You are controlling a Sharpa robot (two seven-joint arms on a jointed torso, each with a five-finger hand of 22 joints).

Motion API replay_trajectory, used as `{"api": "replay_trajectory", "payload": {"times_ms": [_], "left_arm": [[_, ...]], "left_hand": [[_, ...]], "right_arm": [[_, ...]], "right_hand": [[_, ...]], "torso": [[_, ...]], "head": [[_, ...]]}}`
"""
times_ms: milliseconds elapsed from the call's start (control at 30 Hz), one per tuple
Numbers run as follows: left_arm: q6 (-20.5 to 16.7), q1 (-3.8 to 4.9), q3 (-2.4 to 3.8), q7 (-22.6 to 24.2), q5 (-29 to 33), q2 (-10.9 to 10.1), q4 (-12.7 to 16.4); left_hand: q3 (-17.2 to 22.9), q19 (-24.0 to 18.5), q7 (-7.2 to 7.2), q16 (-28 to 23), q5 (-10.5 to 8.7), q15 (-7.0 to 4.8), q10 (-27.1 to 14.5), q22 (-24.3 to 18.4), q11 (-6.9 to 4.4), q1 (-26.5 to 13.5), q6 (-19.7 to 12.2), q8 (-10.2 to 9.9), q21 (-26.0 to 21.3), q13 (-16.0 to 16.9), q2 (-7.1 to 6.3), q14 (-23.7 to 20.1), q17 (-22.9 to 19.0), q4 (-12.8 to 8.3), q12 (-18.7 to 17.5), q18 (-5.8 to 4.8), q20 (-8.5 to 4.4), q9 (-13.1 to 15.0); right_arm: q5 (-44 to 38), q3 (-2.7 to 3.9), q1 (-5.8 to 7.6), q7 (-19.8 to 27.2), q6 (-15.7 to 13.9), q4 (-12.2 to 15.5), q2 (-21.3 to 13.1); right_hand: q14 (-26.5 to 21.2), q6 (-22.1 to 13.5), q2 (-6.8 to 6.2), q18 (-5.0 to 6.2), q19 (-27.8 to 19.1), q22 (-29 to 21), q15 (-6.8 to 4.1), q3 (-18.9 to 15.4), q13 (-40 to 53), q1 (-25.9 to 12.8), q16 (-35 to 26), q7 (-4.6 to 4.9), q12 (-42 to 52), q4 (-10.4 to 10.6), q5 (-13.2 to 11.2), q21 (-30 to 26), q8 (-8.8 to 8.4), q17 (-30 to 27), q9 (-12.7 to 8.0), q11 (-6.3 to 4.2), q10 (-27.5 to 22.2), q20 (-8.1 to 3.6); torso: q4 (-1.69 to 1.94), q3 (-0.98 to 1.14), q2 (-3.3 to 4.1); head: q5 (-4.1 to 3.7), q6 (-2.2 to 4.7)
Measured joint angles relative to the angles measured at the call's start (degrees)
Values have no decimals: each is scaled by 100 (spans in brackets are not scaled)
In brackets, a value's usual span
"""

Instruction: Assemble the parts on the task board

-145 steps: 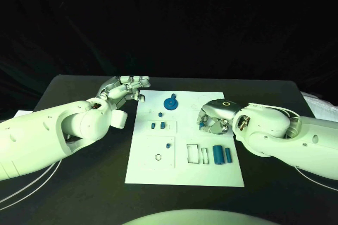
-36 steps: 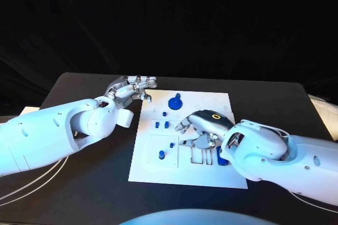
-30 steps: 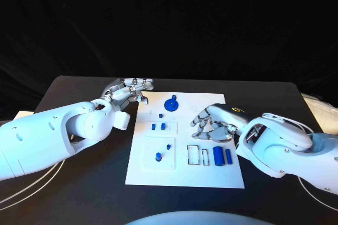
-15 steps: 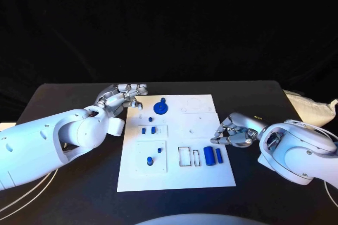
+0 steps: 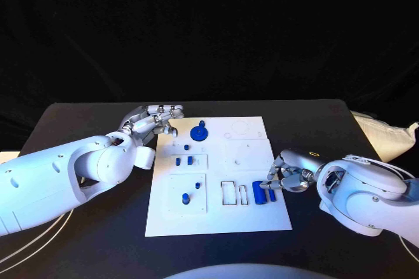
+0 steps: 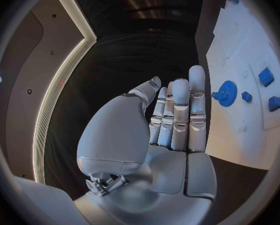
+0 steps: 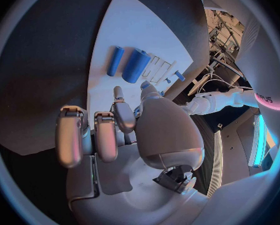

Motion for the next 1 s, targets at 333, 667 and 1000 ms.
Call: {"api": "replay_trajectory", "payload": {"times_ms": [333,667,1000], "left_arm": [[5,-10,0,-1,0,-6,0],[11,-22,0,-2,0,-18,1],[14,-29,0,-5,0,-35,3]], "left_hand": [[0,0,0,0,0,0,0,0,0,0,0,0,0,0,0,0,0,0,0,0,0,0],[0,0,0,0,0,0,0,-6,0,0,0,0,0,0,0,0,-7,0,0,0,0,0],[0,0,0,0,0,0,0,-5,0,0,0,0,0,0,0,0,-6,0,0,0,0,0]], "right_arm": [[-165,-2,-83,-104,144,-73,175],[-312,-1,-254,-116,152,-229,487],[-443,38,-330,-99,149,-341,660]], "right_hand": [[0,0,0,0,0,23,0,-25,0,0,22,0,56,24,0,0,5,-1,22,-10,10,0],[0,2,52,0,-1,46,0,-81,917,130,22,-2,872,-31,0,21,61,-2,89,-42,76,1],[0,8,115,0,-1,65,1,-121,954,193,22,0,872,-54,66,21,163,-2,166,-31,65,1]], "torso": [[-8,-2,4],[-4,-3,4],[-1,-11,3]], "head": [[11,-13],[1,-1],[25,-20]]}}
